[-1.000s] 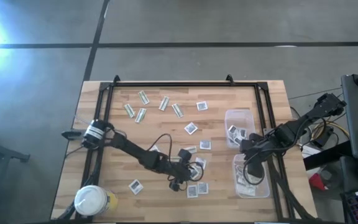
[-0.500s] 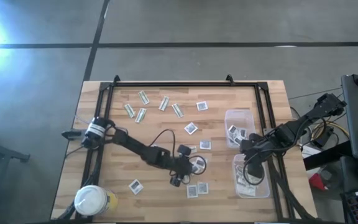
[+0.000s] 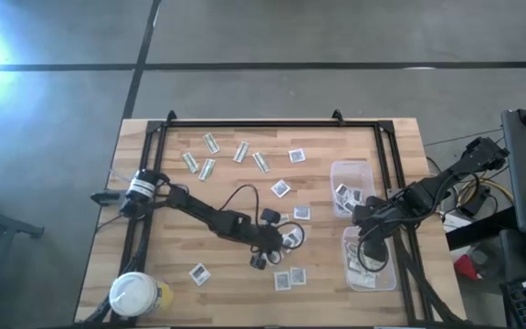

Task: Pick & Place First Aid Supplies
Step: Put the towelette pack into the top bin

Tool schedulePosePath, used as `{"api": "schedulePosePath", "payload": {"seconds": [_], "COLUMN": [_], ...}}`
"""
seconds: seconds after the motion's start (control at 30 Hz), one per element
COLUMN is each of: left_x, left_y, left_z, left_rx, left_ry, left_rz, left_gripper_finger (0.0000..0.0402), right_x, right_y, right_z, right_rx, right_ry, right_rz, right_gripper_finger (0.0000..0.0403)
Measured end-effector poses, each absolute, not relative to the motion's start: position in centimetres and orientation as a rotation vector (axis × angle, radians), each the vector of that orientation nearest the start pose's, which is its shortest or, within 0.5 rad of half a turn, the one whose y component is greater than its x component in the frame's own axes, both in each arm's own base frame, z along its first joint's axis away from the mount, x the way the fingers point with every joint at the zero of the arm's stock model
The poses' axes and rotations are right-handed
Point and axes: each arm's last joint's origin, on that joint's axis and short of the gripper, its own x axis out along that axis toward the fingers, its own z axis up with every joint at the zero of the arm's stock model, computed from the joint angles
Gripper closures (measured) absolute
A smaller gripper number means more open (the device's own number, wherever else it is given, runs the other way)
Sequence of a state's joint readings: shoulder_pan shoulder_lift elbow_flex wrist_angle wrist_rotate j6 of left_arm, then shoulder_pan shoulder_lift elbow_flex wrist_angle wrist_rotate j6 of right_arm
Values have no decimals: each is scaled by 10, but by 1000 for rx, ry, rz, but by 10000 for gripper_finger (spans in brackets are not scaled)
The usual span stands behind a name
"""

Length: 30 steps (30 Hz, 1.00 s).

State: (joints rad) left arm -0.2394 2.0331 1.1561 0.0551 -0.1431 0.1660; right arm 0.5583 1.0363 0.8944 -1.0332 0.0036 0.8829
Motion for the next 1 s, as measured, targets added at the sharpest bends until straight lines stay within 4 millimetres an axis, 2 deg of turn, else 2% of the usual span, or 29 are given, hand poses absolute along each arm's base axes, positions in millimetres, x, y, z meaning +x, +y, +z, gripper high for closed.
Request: {"api": "schedulePosePath", "payload": {"seconds": [0.2,0.4,0.63,0.8,1.0], "left_x": [395,394,387,383,380], "left_y": [-93,-96,-99,-102,-106], "left_z": [119,122,143,168,184], "left_rx": [302,282,277,264,257], "left_ry": [803,797,778,711,655], "left_rz": [-162,-157,-175,-184,-200], "left_gripper_finger": [391,399,401,401,401], "right_x": [148,148,150,156,159], "right_y": [92,92,94,104,118], "right_z": [266,267,272,277,282], "right_rx": [437,443,464,462,381], "right_ry": [1247,1247,1212,1122,993], "right_rz": [-46,-47,-23,84,203], "right_gripper_finger": [333,325,327,336,338]}}
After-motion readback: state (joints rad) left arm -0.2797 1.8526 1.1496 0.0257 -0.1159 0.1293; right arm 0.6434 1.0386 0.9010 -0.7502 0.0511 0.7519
